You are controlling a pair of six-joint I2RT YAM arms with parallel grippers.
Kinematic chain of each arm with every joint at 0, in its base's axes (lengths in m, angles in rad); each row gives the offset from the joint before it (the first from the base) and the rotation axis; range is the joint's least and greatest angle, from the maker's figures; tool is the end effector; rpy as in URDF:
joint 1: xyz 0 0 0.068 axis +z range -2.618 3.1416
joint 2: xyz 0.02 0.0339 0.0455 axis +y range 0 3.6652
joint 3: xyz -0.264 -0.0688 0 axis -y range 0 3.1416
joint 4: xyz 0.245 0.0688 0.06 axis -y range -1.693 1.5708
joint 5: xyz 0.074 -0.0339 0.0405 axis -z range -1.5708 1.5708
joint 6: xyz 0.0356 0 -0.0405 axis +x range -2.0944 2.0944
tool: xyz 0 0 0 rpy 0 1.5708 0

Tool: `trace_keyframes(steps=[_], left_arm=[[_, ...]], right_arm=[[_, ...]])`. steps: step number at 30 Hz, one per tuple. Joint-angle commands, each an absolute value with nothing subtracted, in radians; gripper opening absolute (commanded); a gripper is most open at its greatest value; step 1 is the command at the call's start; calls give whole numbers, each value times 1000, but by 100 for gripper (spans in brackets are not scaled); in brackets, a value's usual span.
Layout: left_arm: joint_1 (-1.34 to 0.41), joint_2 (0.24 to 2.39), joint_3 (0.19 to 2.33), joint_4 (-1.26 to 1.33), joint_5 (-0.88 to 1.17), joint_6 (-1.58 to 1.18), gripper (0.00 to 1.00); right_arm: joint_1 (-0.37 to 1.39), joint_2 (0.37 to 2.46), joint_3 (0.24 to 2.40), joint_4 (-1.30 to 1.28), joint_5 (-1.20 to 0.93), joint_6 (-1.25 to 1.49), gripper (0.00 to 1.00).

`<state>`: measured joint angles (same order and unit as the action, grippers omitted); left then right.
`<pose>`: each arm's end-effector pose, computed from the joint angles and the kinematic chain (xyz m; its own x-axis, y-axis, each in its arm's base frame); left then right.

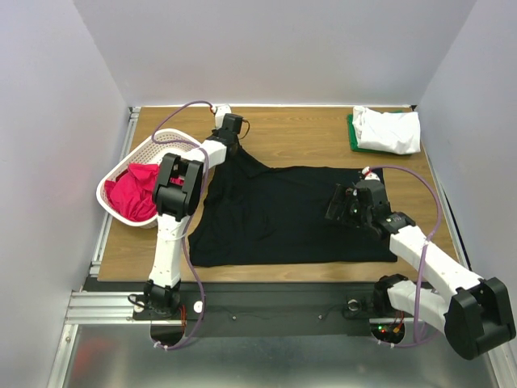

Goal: Fold and stack the t-shirts
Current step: Fold the tshirt

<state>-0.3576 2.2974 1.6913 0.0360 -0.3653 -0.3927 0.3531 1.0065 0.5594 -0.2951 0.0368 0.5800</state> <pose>0.4927 -0.1705 0.1627 -0.4844 -0.2006 -0.8515 -0.1517 0.9779 -0.1440 0.1941 0.0702 0.2107 -0.7059 0.3235 -0.6301 0.0798 0.9203 0.3831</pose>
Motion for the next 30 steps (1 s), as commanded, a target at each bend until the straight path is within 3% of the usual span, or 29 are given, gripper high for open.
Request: trace_keyframes(steps=[1, 4, 17, 25, 30], left_arm=[[-350, 2244, 1694, 37, -361, -379, 14], [-350, 2227, 1692, 37, -344, -376, 0], [-348, 1978, 1553, 75, -276, -385, 0], [-348, 1869, 1454, 129, -207, -408, 0], [-348, 1845, 1431, 136, -172, -405, 0]], right_arm=[[347, 1014, 586, -244, 66, 574, 100], [347, 1031, 603, -242, 90, 561, 100], [307, 1250, 831, -223, 398, 476, 100], [143, 1524, 980, -143, 460, 420, 99], [59, 1662, 1069, -110, 479, 419, 92]])
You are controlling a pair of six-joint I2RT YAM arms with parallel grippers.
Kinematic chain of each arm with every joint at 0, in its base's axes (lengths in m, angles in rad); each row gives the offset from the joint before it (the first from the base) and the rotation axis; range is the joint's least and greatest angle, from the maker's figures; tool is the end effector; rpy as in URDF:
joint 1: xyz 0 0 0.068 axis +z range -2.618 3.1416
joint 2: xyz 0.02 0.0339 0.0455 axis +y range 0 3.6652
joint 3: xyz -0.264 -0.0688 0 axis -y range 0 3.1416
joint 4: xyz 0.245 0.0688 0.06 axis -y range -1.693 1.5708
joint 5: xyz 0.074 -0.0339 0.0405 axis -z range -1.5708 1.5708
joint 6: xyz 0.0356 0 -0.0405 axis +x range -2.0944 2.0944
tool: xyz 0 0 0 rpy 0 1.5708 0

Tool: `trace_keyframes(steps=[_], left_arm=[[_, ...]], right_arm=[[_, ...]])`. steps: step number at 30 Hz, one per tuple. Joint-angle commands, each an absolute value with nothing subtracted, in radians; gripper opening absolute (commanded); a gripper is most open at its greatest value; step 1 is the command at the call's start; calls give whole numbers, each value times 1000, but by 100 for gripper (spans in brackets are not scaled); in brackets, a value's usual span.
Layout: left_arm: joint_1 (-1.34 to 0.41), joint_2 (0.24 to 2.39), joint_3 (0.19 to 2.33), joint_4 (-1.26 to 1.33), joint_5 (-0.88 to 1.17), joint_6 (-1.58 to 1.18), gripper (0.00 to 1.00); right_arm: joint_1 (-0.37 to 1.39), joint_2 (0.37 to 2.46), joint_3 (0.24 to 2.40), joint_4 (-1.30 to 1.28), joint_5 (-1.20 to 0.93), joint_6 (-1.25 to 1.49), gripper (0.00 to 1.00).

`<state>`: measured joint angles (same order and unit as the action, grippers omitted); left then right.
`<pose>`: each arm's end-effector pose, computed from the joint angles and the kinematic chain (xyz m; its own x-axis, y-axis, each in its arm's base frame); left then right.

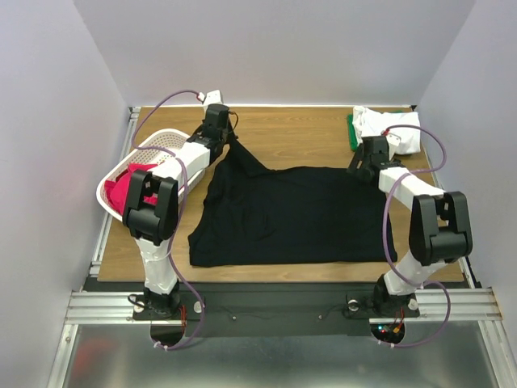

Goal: Fold and stack the t-shirts
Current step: Fold the tshirt

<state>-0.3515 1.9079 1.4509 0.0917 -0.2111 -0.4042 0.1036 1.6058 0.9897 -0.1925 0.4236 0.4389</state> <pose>0.4300 -0.1498 0.2695 -0.3685 -0.2745 -0.8882 0.0087 0.9544 -0.2985 0.3371 0.0203 0.2077 -0.5714 0.3301 -0.7514 0.4759 0.8791 0.0243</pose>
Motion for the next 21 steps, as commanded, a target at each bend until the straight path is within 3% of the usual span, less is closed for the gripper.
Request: trace_keyframes(steps=[1, 21], left_arm=[[-348, 1845, 1428, 137, -166, -405, 0], [-347, 1781, 1382, 143, -109, -393, 0]], right_arm=[[49, 1681, 1081, -101, 479, 419, 92], [-25, 1970, 1270, -77, 532, 374, 68]])
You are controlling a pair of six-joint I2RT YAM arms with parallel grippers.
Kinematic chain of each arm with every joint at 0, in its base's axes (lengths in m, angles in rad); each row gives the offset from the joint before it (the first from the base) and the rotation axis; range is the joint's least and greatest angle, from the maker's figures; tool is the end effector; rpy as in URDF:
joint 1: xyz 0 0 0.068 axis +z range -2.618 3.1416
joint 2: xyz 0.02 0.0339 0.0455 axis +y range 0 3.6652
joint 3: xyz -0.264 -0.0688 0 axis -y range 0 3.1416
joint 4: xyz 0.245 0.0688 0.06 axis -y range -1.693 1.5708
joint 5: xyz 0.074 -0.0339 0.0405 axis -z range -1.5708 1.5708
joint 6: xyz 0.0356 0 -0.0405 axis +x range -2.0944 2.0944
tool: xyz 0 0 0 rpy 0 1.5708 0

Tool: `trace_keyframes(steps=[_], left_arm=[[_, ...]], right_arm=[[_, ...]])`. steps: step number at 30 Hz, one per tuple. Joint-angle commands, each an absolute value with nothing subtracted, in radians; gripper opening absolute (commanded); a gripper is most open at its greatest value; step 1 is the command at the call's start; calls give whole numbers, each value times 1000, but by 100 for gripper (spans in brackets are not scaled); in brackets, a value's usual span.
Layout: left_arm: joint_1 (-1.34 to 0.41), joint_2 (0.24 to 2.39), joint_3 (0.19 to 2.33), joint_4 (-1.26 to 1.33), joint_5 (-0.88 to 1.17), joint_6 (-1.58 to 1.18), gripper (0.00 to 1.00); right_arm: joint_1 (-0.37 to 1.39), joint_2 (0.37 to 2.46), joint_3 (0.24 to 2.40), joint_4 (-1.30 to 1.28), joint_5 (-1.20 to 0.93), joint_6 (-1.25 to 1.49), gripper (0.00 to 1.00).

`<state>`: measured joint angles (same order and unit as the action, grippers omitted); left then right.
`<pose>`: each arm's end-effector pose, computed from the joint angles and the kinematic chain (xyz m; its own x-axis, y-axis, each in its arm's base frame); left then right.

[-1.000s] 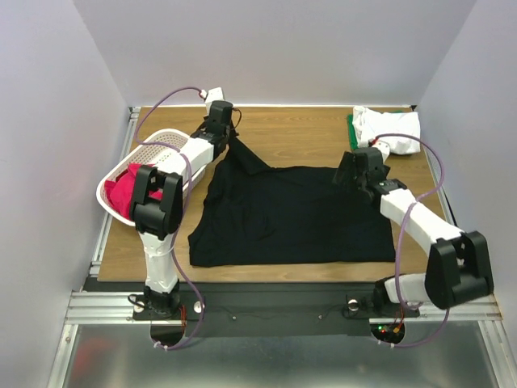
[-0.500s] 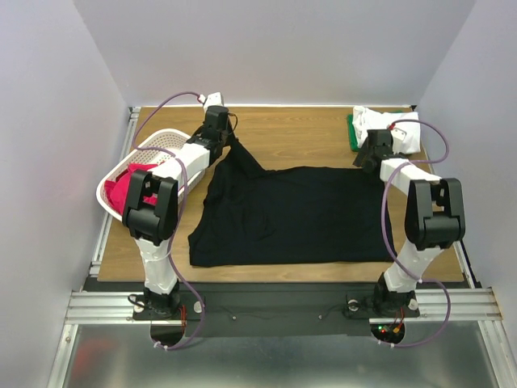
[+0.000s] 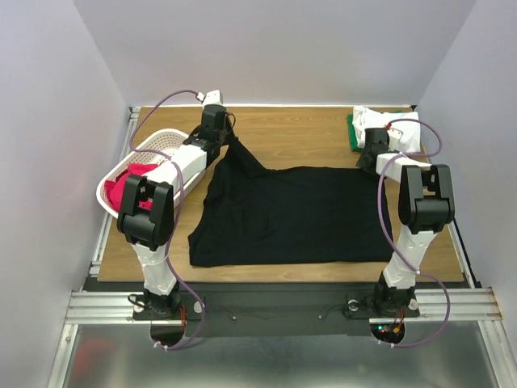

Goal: Fold and stack the t-shirts
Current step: Fold the tshirt

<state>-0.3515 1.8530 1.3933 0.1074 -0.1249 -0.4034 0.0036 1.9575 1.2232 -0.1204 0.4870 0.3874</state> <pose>0.4168 -0.1481 0.2744 -0.3890 -0.2722 -0.8801 0.0861 0.9404 -0.3289 0.4109 -0.0152 0.1588 -0.5836 0.3318 -0.7412 0.5665 0.8203 -0.0789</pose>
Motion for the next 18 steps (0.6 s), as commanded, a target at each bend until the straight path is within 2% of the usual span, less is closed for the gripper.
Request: trace_keyframes(steps=[1, 8, 10, 13, 14, 18], left_arm=[[-347, 1781, 1382, 143, -107, -393, 0], [-347, 1763, 1381, 132, -101, -385, 0], [-347, 1756, 1378, 132, -101, -387, 0], [-347, 1749, 1371, 132, -95, -388, 0], [-347, 1743, 1367, 132, -89, -390, 0], [-347, 1723, 1351, 132, -81, -396, 0]], right_arm=[[-29, 1971, 1270, -77, 532, 374, 66], [-49, 1986, 1264, -75, 543, 376, 58], [-52, 1996, 1270, -77, 532, 376, 50], [-52, 2002, 1275, -77, 517, 373, 37], [-52, 2005, 1275, -77, 514, 376, 26], [-52, 1982, 1262, -77, 509, 377, 0]])
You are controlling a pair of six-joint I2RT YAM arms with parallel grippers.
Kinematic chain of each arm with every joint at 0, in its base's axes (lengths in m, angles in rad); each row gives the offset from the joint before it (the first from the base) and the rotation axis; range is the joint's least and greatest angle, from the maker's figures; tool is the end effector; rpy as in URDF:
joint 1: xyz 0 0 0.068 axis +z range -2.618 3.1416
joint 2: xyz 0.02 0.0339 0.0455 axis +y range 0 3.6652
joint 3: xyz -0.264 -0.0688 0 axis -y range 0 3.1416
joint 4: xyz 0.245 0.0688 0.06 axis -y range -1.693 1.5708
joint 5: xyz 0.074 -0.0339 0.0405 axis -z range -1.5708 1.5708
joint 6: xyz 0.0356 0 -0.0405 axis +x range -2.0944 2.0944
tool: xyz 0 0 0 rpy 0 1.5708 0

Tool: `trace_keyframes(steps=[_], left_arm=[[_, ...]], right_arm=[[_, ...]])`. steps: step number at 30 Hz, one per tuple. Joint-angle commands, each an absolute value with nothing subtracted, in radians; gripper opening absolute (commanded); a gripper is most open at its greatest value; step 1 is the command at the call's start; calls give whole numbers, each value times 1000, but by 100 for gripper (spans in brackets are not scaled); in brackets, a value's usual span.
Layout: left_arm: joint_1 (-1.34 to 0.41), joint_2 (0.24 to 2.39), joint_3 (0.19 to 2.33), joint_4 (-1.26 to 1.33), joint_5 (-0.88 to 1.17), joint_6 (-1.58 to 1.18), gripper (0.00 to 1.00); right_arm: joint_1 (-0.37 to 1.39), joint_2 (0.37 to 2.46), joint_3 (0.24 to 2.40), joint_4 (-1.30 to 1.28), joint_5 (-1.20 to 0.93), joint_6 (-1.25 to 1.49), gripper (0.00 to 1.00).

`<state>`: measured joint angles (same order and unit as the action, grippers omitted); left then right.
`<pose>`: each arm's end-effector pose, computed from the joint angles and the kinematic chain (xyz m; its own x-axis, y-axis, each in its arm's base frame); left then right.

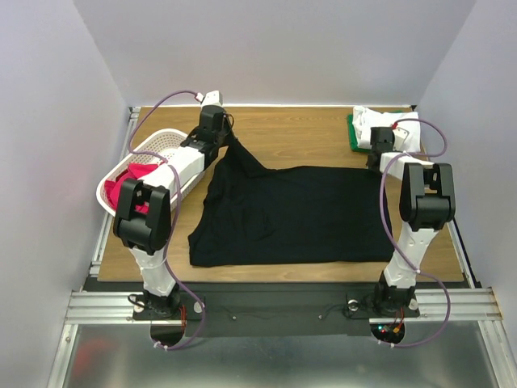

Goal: Fold and stack the t-shirts
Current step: Fold the tshirt

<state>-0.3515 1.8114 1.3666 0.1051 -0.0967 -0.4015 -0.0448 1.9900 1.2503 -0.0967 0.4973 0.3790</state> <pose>0.4078 -0.1459 0.2822 -0.3885 -0.2718 -0.8804 0.1145 0.9338 -0.3389 0.4183 -0.0358 0.1557 -0.5561 0.3504 -0.7536 0.6076 0.7901 -0.0810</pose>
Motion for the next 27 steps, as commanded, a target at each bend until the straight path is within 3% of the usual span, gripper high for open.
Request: trace_keyframes(steps=[1, 11, 27], left_arm=[[-347, 1720, 1348, 132, -80, -397, 0], [-347, 1588, 1247, 158, -29, -457, 0], [-350, 1163, 821, 173, -35, -578, 0]], right_arm=[[-52, 1974, 1256, -77, 508, 377, 0], [-52, 1751, 1112, -77, 479, 390, 0], [-51, 1346, 822, -172, 310, 419, 0]])
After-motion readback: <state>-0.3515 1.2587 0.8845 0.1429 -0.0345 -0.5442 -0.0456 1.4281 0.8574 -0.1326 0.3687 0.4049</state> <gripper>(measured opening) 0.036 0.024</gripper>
